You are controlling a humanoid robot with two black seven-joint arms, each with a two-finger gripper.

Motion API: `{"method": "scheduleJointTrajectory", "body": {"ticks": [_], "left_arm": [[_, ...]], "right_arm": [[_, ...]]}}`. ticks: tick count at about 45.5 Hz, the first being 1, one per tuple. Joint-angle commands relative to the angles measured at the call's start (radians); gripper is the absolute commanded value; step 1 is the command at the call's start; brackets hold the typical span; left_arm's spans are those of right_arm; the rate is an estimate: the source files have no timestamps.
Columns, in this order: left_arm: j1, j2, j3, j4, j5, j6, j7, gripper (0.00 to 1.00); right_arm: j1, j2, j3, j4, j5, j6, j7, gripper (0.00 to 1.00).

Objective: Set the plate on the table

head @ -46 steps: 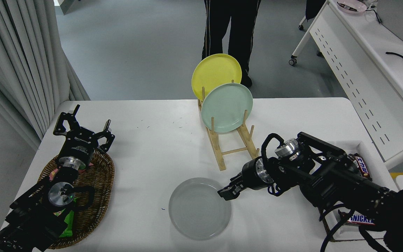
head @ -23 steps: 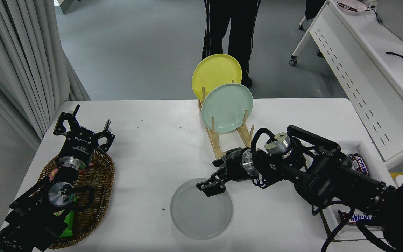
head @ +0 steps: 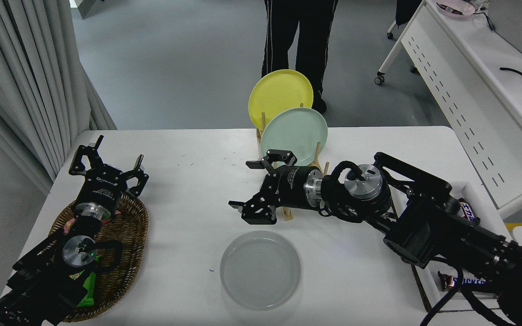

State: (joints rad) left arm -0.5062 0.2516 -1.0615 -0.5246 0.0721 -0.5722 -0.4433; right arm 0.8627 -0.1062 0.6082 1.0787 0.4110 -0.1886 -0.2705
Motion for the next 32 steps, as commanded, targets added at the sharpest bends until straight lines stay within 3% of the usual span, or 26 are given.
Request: {"method": "scheduleJointTrajectory", "body": {"ticks": [1, 5, 10, 18, 32], "left_arm": [[0.0, 0.0, 0.0, 0.0, 0.0, 0.0, 0.0, 1.0], [0.0, 0.0, 0.0, 0.0, 0.0, 0.0, 0.0, 1.0], [0.0, 0.0, 0.0, 0.0, 0.0, 0.0, 0.0, 1.0], [0.0, 0.0, 0.0, 0.0, 0.0, 0.0, 0.0, 1.0], [0.0, 0.0, 0.0, 0.0, 0.0, 0.0, 0.0, 1.0]], "right_arm": [[-0.086, 0.039, 0.185, -0.006, -0.339, 0.054, 0.165, 1.0], [-0.108, 0.049, 0.234, -0.016, -0.377, 0.052, 0.194, 1.0], [-0.125, 0.046, 0.26, -0.039, -0.399, 0.054, 0.333, 1.0], [-0.175, 0.029, 0.323, -0.074, -0.482, 0.135, 0.465, 1.0], [-0.228, 0.025, 0.511, -0.098, -0.643, 0.187, 0.519, 1.0]]}}
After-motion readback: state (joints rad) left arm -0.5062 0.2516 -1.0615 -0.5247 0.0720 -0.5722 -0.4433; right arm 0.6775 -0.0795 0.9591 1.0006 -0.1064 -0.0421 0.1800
